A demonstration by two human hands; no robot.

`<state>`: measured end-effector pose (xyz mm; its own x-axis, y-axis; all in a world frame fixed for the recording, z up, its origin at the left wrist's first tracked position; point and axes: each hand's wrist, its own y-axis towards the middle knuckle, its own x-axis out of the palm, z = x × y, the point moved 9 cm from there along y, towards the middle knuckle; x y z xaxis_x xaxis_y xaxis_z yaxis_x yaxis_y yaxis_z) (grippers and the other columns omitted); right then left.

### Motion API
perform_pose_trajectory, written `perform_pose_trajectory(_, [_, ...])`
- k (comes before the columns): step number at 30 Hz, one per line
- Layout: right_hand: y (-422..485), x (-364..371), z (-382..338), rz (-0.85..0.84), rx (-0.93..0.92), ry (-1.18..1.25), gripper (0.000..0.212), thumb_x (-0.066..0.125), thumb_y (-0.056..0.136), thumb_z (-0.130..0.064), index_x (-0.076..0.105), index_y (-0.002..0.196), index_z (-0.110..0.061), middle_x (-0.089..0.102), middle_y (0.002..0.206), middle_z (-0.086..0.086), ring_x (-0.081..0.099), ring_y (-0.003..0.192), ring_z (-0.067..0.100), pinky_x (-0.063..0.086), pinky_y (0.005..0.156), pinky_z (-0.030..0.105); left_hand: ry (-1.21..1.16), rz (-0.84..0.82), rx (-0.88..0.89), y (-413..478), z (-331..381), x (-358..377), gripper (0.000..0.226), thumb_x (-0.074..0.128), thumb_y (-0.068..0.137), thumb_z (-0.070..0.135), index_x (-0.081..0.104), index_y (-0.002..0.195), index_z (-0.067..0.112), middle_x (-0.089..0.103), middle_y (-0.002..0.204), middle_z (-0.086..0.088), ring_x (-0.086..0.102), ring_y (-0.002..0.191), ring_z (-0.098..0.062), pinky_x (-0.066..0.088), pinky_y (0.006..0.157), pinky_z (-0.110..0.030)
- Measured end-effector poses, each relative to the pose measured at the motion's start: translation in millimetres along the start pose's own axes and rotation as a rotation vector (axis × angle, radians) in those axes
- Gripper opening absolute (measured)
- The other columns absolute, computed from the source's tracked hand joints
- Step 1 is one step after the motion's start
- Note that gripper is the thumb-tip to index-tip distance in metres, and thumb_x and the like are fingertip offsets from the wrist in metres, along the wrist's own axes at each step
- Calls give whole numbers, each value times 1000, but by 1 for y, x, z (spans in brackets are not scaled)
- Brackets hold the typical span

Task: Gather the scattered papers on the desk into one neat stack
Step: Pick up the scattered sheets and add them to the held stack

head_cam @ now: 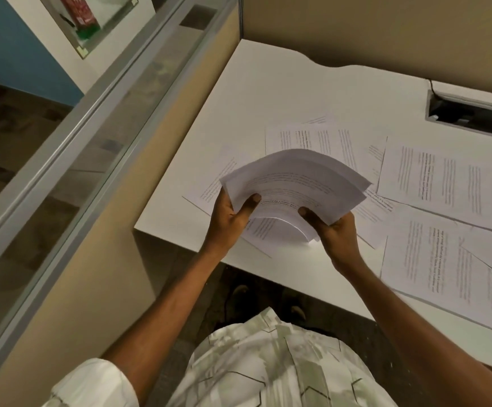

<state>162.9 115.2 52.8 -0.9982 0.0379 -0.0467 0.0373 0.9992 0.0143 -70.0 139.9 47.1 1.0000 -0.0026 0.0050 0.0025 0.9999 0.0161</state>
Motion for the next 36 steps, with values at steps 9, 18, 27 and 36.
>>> perform_pose_trajectory(9, [9, 14, 23, -116, 72, -154, 31, 68, 101, -18, 64, 132, -18, 72, 122, -2, 71, 108, 12, 63, 93, 35, 242, 116, -41, -24, -9, -21, 26, 62, 102, 32, 66, 122, 16, 73, 100, 29, 70, 94, 6, 62, 80, -33])
perform_pose_trajectory(18, [-10, 56, 82, -454, -73, -962, 77, 78, 86, -52, 54, 148, -14, 50, 156, 12, 48, 142, 32, 38, 117, 44, 87, 473, -147, -51, -42, -145, 30, 64, 102, 20, 63, 132, 18, 74, 121, 8, 71, 113, -12, 59, 91, -26])
perform_pose_trajectory(27, [-9, 34, 88, -215, -85, -966, 37, 77, 90, -46, 71, 107, -14, 58, 145, 10, 50, 135, 29, 51, 108, 45, 94, 386, -349, -48, -78, -153, 23, 64, 101, 17, 66, 113, 36, 78, 106, 15, 75, 99, -9, 62, 72, -23])
perform_pose_trajectory(36, [16, -7, 97, 144, 332, -619, 93, 94, 74, -16, 40, 150, -12, 32, 157, 14, 37, 145, 34, 37, 120, 48, 249, 127, -443, 2, -93, -121, 17, 62, 103, 21, 64, 118, 28, 73, 106, 5, 73, 90, -11, 60, 71, -26])
